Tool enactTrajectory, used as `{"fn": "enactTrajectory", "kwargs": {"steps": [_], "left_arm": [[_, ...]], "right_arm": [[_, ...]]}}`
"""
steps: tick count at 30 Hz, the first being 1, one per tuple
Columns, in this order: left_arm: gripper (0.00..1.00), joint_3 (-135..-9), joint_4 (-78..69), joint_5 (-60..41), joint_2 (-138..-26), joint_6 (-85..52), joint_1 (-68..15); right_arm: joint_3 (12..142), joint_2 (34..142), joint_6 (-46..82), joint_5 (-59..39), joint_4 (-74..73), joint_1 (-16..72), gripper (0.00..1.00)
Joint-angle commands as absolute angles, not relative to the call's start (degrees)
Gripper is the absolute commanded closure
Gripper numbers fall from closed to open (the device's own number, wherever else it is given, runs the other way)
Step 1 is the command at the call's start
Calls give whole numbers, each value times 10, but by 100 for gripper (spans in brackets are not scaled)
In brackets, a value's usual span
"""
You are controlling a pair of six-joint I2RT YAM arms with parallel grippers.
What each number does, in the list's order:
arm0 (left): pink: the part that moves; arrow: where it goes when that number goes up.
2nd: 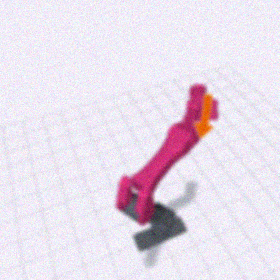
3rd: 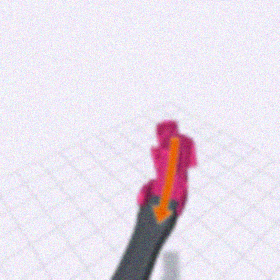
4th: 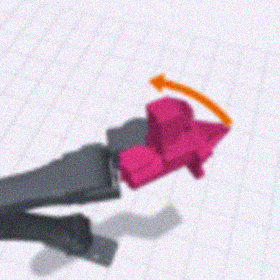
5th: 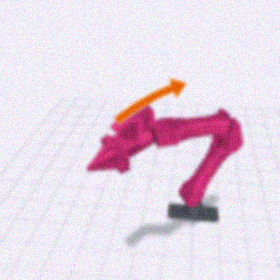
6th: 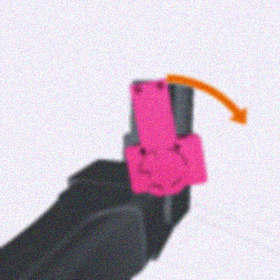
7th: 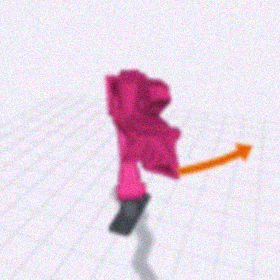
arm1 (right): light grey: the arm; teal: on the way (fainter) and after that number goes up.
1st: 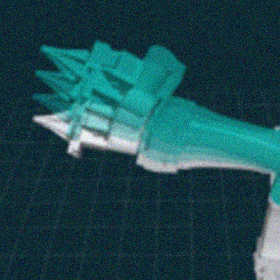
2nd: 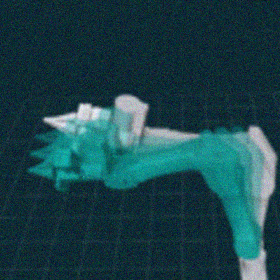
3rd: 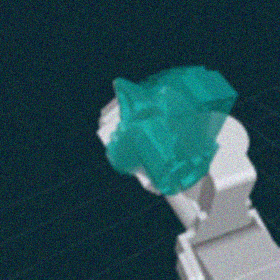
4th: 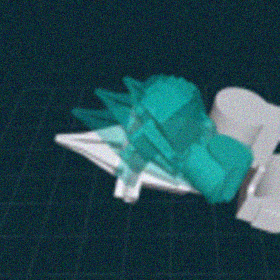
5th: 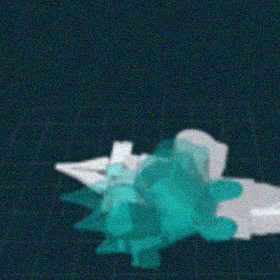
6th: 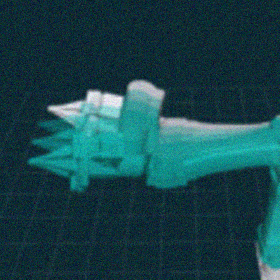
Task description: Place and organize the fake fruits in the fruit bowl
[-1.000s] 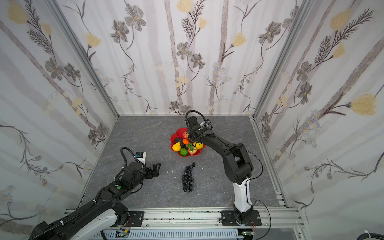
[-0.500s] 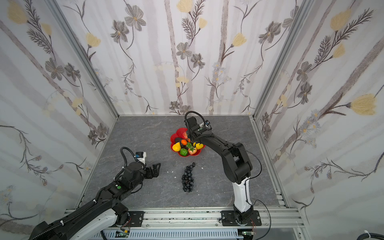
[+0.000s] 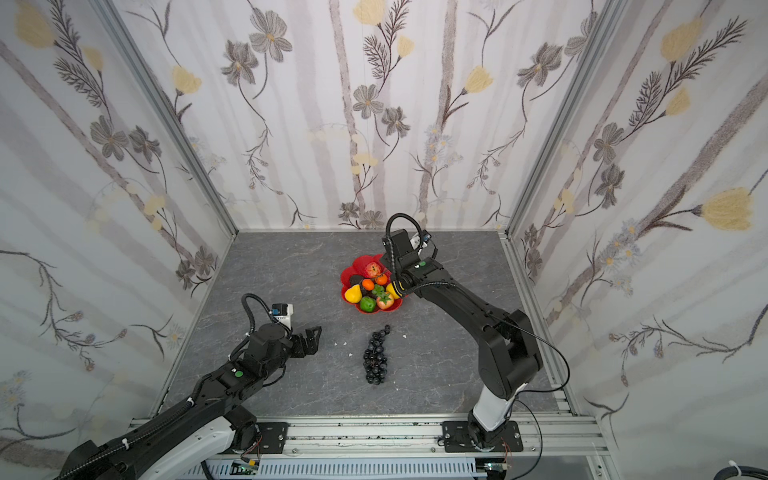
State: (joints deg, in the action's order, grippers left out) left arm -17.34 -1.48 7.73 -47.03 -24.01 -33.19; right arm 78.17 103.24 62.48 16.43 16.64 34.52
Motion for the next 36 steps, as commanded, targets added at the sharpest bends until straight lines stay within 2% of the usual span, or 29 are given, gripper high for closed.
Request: {"fn": "enactTrajectory", "kwargs": {"steps": [1, 6, 11, 15, 24, 32, 36], "left_arm": [[0, -186, -17, 79, -480, -240, -332], [0, -189, -21, 90, -503, -276, -332], [3, -245, 10, -12, -570, -331, -340], [5, -273, 23, -33, -592, -351, -408], [7, -270, -15, -22, -672, -338, -586], [14, -313, -33, -44, -764, -310, -638], [21, -359, -32, -73, -825, -287, -650]], "right_arm": [[713, 972, 544, 107, 95, 350, 55], [571, 851, 507, 72, 98, 368, 51], [429, 756, 485, 34, 73, 404, 45], [363, 710, 459, 26, 83, 442, 42], [281, 652, 426, 35, 93, 524, 41], [247, 617, 443, 60, 114, 527, 41], [231, 613, 484, 78, 134, 527, 41]]}}
